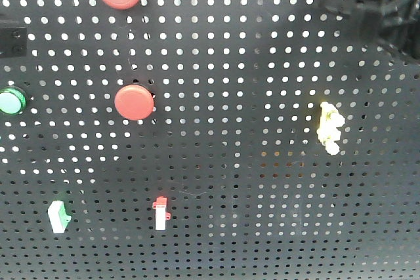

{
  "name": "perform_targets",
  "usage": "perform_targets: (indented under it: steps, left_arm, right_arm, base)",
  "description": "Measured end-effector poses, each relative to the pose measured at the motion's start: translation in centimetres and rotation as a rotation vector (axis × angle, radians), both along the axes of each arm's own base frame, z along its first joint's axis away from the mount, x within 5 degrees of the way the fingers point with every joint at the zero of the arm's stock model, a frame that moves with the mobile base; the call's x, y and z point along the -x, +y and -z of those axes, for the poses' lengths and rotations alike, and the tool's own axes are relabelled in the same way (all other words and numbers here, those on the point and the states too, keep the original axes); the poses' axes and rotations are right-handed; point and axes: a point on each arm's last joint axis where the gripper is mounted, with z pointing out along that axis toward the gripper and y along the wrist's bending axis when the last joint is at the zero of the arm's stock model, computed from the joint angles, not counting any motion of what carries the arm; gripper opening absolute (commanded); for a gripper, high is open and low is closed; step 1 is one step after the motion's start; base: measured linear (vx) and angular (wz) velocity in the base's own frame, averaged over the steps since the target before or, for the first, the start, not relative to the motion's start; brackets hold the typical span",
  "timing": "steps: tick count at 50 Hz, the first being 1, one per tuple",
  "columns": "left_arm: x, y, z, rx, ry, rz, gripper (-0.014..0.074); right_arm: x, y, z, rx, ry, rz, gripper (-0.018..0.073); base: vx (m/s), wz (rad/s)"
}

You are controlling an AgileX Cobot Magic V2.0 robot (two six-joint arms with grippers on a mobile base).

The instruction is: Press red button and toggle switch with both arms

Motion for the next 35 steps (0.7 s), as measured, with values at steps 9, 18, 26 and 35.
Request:
perform_targets:
  steps: [9, 18, 26, 35]
  left_arm:
    - [0.0, 0.0, 0.0, 0.0, 0.0, 0.0, 0.0001]
    - [0.0, 0.0, 0.0, -0.001, 0.001, 0.001, 0.0001]
    - [0.1, 0.0, 0.0, -0.003, 0.003, 0.003, 0.0001]
    - [0.0, 0.0, 0.2, -0.027, 0.009, 0.0, 0.0001]
  right_arm:
    - [0.0, -0.2, 0.1, 0.018, 0.007, 0.019, -0.0003]
    - [-0.5, -1.2, -0.1, 0.003, -0.012, 0.101, -0.0003]
    - [0.2, -1.4, -0.3, 0.018, -0.015, 0.1, -0.0003]
    - [3.0, -1.9, -1.1, 0.051, -0.019, 0.083, -0.0003]
  base:
    - [0.0, 0.0]
    - [0.0, 0.0]
    - [0.0, 0.0]
    - [0.0, 0.0]
